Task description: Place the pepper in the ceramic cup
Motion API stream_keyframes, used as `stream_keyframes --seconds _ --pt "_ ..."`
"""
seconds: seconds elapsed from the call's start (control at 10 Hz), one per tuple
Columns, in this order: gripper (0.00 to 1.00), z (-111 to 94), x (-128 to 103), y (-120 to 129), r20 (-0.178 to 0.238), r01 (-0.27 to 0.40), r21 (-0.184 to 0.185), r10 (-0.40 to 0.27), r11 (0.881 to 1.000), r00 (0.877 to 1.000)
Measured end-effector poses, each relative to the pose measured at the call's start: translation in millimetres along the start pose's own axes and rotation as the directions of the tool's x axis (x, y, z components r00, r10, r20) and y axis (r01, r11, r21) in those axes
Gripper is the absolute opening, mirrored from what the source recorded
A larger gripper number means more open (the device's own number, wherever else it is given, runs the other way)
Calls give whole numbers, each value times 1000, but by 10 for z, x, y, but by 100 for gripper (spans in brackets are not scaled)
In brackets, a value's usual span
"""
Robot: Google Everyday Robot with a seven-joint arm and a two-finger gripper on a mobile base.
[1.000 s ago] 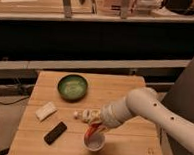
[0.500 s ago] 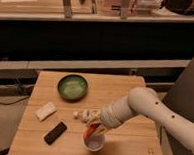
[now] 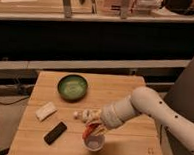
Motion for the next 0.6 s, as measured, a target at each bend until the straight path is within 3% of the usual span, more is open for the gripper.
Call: stream_keyframes --seconds 0.6 --pt "1 123 -136 80 102 -79 19 76 997 992"
